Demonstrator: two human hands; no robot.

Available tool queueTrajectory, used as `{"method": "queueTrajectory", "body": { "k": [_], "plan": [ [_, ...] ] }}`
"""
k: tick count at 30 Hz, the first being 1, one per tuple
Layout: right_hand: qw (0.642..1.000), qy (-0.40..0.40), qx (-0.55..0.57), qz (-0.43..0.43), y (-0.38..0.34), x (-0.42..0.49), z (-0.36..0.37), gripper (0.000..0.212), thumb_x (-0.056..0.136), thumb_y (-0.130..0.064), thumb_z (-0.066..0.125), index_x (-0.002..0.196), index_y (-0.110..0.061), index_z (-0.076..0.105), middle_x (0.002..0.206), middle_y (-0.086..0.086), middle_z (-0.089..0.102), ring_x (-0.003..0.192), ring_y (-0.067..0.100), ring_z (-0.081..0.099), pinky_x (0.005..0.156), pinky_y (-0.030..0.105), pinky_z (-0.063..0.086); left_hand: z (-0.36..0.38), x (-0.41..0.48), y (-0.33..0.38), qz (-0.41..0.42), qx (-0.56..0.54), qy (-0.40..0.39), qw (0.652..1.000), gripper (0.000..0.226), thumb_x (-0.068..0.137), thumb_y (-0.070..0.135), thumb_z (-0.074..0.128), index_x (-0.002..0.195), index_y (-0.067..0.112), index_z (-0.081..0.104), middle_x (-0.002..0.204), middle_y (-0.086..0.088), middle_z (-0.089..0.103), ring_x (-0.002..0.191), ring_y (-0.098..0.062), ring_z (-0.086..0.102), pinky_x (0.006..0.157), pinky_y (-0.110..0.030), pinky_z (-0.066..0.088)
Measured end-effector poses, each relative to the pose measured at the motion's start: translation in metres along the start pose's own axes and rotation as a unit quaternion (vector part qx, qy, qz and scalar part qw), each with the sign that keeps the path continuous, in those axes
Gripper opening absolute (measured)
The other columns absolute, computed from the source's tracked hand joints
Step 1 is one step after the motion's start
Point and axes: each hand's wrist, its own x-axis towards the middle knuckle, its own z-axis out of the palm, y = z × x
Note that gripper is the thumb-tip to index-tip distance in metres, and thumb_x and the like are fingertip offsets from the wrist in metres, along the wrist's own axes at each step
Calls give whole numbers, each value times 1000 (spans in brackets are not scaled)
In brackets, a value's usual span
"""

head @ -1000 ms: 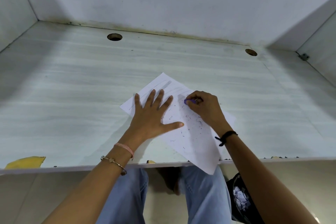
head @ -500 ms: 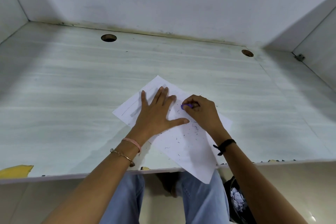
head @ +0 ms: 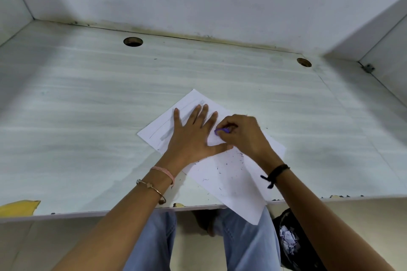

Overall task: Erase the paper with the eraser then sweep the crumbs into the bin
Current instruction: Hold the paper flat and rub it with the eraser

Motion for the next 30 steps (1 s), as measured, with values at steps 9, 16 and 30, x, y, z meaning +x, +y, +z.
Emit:
{"method": "queueTrajectory", "body": {
  "k": [9,16,30],
  "plan": [
    [999,-7,-27,-17,-3,0,-2,10,76,-4,69,81,-10,75,74,0,67,65,10,57,59,12,40,0,1,0,0,3,-1,1000,109,65,93,4,156,33,-1,164,1,-10,150,-14,-12,111,-68,-11],
    [999,-15,-30,-24,-9,-4,2,8,76,-5,69,81,-9,74,73,1,67,65,11,58,60,17,43,0,1,0,4,5,6,1000,109,66,92,2,156,32,0,164,-1,-9,150,-16,-10,111,-69,-10],
    [997,60,-41,31,7,18,-12,8,79,-5,68,82,-8,74,79,6,71,70,17,61,60,10,40,-3,0,2,-8,-16,-9,1000,107,67,93,8,155,34,-3,164,1,-12,150,-14,-14,111,-66,-14]
  ]
}}
